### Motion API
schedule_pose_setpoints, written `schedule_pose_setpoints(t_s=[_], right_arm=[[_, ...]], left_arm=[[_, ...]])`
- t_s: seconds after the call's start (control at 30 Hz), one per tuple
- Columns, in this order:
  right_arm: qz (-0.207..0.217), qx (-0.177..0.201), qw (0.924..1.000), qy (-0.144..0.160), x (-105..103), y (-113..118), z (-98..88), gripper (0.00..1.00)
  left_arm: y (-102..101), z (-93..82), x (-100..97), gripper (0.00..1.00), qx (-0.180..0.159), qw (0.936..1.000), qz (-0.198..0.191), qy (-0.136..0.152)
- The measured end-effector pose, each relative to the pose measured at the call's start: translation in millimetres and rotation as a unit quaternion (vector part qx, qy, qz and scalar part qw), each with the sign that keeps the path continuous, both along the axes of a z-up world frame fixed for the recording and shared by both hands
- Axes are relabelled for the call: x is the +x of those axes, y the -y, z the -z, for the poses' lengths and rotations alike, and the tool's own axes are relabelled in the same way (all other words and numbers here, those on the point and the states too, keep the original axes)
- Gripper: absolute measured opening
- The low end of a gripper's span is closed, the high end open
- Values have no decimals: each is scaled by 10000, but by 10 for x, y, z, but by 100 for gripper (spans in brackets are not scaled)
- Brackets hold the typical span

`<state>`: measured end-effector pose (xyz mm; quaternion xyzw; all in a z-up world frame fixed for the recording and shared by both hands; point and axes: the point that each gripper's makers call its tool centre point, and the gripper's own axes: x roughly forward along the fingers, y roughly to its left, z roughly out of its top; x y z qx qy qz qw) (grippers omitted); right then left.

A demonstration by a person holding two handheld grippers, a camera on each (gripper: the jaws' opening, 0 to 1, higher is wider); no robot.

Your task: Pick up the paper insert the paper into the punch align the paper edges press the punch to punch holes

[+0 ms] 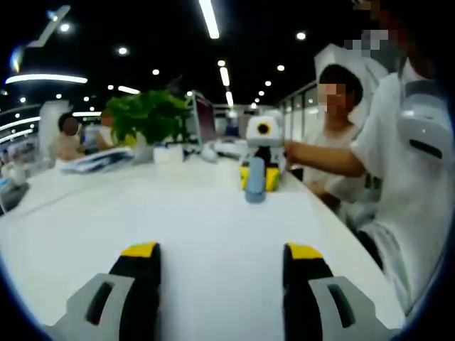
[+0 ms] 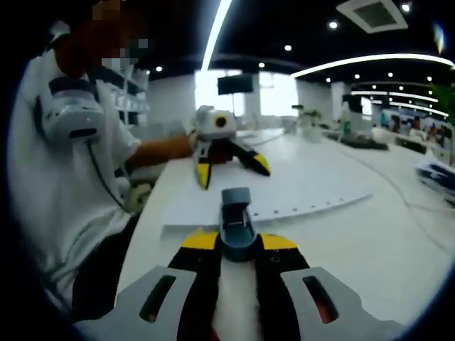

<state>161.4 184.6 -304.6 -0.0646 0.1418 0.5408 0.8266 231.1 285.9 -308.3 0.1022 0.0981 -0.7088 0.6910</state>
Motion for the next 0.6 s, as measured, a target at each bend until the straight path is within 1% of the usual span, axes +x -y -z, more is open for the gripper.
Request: schedule_pose_setpoints(t_s=[0.6], right_arm=[[-127,-19,9999,0,-43,-16,3,23]], left_arm=[[5,-2,5,70,-6,10000,0,-2]])
